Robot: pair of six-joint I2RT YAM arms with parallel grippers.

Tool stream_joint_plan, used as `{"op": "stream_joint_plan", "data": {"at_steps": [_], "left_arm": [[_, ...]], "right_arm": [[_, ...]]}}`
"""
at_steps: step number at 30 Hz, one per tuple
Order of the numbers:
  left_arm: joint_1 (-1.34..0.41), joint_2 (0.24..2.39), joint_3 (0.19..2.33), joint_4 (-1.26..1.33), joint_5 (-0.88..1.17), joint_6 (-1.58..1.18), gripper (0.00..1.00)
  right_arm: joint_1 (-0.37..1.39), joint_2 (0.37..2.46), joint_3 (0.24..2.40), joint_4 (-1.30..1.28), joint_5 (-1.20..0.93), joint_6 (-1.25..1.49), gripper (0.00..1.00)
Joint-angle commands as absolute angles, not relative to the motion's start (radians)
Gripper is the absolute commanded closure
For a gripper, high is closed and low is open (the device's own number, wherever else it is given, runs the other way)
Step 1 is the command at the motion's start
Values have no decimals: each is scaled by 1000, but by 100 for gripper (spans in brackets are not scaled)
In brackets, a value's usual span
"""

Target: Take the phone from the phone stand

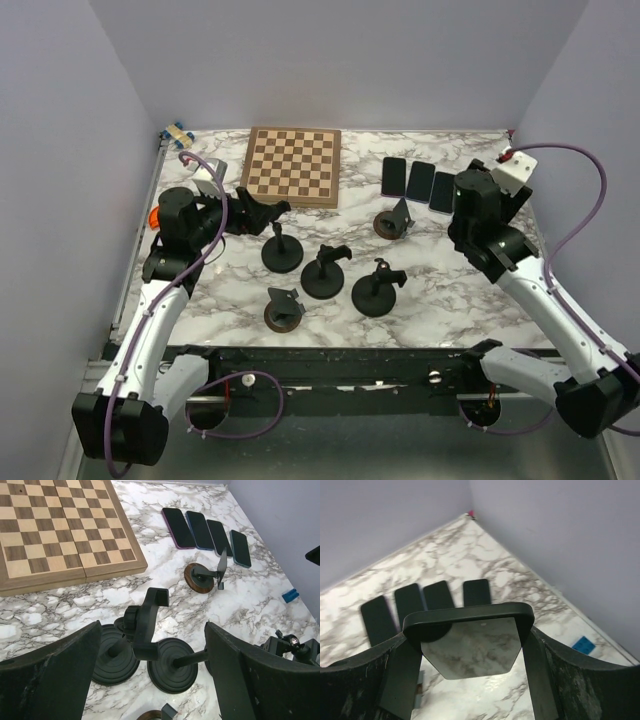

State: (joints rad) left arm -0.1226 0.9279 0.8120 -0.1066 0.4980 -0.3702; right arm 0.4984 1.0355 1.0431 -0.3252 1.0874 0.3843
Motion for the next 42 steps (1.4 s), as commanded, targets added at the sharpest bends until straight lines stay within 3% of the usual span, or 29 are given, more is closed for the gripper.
{"op": "stream_joint_plan", "data": {"at_steps": [1, 10, 20, 31, 42], "left_arm": [[-129, 889, 843, -117, 451, -361, 9], [-135, 837, 837, -109, 429, -356, 9], [-138, 783, 828, -89, 437, -370, 9], [-138, 782, 827, -78, 464, -390, 9], [-138, 797, 824, -74, 474, -394, 9]], "right_arm": [[358, 1131, 1030, -399, 1040, 396, 99], [-28, 1466, 1159, -545, 570, 464, 99], [-170, 1754, 1315, -552, 468, 517, 99], [-179, 1952, 1424, -530, 604, 515, 94], [-196, 2063, 1468, -501, 642, 465, 58]]}}
